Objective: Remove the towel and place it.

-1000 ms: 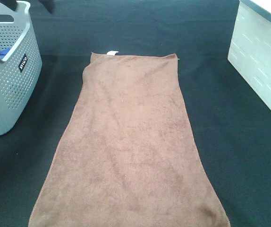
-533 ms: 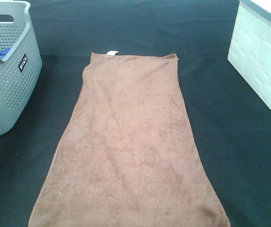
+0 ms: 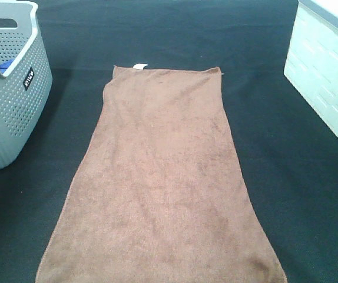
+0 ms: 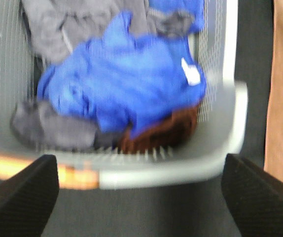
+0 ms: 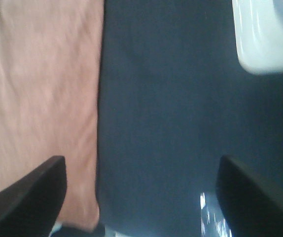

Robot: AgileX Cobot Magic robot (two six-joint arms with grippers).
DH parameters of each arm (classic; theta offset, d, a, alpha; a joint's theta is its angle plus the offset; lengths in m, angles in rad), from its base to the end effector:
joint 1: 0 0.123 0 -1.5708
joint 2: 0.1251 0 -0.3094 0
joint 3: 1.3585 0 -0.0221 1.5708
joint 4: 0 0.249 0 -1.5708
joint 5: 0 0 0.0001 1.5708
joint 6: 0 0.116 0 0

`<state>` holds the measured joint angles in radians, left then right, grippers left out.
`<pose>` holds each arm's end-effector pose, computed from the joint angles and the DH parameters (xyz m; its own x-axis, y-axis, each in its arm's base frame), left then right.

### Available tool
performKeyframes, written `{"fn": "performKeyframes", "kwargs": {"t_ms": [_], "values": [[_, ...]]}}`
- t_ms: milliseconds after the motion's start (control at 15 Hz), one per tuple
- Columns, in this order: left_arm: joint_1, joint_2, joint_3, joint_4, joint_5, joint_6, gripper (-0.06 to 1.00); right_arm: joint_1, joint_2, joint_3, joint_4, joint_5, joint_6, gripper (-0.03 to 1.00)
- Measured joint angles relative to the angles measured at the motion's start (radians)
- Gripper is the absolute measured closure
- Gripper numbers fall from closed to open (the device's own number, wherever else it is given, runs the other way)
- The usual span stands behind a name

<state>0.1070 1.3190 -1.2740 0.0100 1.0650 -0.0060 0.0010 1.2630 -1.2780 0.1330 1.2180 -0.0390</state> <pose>0.2675 0.0297 0.3634 -0.8486 -0.0923 -0.5210 -0.1123 0.9937 0.0069 0.2400 0.0147 0.3714 -0.8974 0.0062 -0.4412 -0.0495 0.9922 0.1148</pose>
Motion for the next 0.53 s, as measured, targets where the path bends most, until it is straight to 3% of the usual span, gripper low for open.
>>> {"fn": "performKeyframes", "kwargs": {"t_ms": [200, 533], "values": [[0.0, -0.324, 0.296, 0.002, -0.019, 0.0, 0.1, 0.0, -0.317, 0.262, -0.027, 0.003, 0.0, 0.17], [0.0, -0.796, 0.568, 0.031, -0.079, 0.006, 0.1, 0.0, -0.729, 0.53, -0.107, -0.051, 0.0, 0.17]]}}
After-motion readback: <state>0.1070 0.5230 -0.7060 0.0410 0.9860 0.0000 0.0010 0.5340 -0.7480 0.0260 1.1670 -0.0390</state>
